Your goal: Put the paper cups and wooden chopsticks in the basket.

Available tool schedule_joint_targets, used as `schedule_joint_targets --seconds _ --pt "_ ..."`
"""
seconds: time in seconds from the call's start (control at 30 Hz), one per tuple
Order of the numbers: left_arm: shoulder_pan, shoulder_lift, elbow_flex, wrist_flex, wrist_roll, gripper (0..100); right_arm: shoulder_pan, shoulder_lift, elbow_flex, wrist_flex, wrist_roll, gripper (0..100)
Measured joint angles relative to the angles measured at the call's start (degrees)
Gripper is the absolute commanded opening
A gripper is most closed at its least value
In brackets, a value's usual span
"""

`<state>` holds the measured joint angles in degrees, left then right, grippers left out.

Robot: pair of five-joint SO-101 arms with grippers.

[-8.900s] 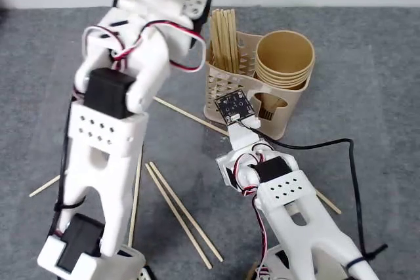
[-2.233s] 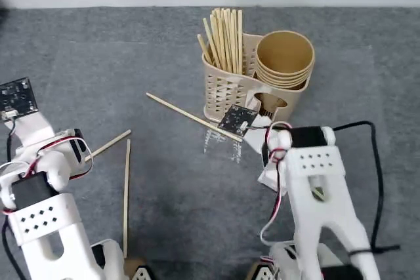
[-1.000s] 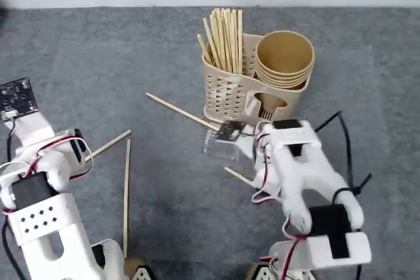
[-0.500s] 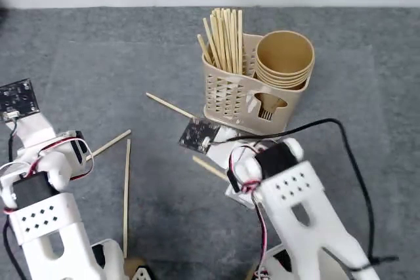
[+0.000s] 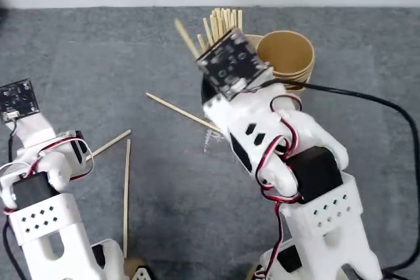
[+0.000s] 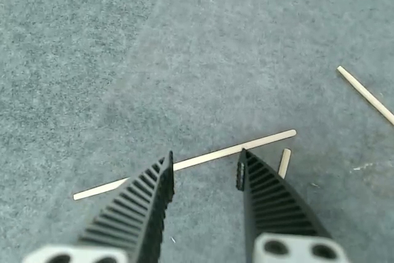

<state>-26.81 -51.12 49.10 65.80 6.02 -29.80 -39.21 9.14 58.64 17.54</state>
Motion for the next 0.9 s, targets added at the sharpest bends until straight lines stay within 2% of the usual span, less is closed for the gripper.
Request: schedule_joint_targets --seconds 0.33,0.47,0.67,0.73,0.9 --pt "0.0 0.0 0.9 0.0 0.0 17 5.7 7.4 0.0 -27.1 -3.6 0.8" --pt "0.0 0.0 0.9 0.0 0.0 17 7.1 13.3 0.0 -32.5 -4.2 0.8" --pt "0.0 0.0 0.9 0.0 0.0 17 10.5 19.6 0.0 -36.3 -9.2 1.0" --pt "0.0 0.0 0.9 0.0 0.0 17 11.9 21.2 0.4 -36.6 -9.7 4.6" --pt "0.0 0.0 0.9 0.0 0.0 17 12.7 23.1 3.5 -36.6 -9.8 24.0"
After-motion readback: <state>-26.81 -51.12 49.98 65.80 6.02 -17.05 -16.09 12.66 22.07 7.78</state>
